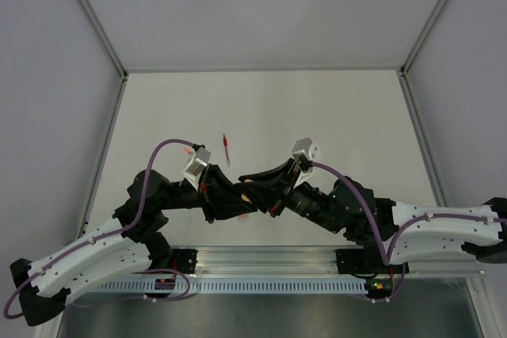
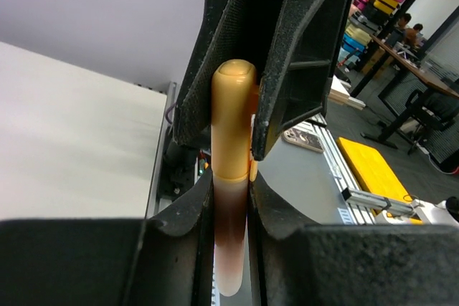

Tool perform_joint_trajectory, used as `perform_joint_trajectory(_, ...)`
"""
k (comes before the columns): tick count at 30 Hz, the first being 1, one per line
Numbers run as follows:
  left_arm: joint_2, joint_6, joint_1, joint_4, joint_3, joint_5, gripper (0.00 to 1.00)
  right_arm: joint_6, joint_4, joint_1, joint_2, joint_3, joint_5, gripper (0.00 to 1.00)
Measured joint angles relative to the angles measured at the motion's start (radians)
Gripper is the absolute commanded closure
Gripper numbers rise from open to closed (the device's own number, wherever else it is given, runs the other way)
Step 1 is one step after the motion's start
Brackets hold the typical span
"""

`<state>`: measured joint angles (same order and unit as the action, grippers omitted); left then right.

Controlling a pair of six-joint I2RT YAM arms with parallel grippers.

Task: Insert the pens into the pen caps

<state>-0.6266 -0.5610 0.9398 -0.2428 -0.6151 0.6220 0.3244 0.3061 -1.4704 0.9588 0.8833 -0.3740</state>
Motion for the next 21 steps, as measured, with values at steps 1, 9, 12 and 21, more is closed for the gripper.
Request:
perform_joint_trajectory(1,0.001,0.000,-0.002,-0.015,0.000,-0.001,0.98,-0.014,-0.040,-0.002,0.008,0.033,-0.009,0.69)
perform_joint_trajectory(9,0.020,-0.002,-0.014,-0.070,0.025,-0.026,0.98,-0.114,-0.253,-0.005,0.029,0.173,-0.101,0.20)
perform_joint_trajectory(12,0.028,-0.002,-0.014,-0.077,0.041,-0.029,0.98,-0.132,-0.304,-0.005,0.000,0.176,-0.114,0.16)
perform_joint_trajectory(21,0.049,-0.017,-0.014,-0.103,0.065,-0.086,0.98,-0.146,-0.310,-0.004,-0.174,0.020,0.016,0.16)
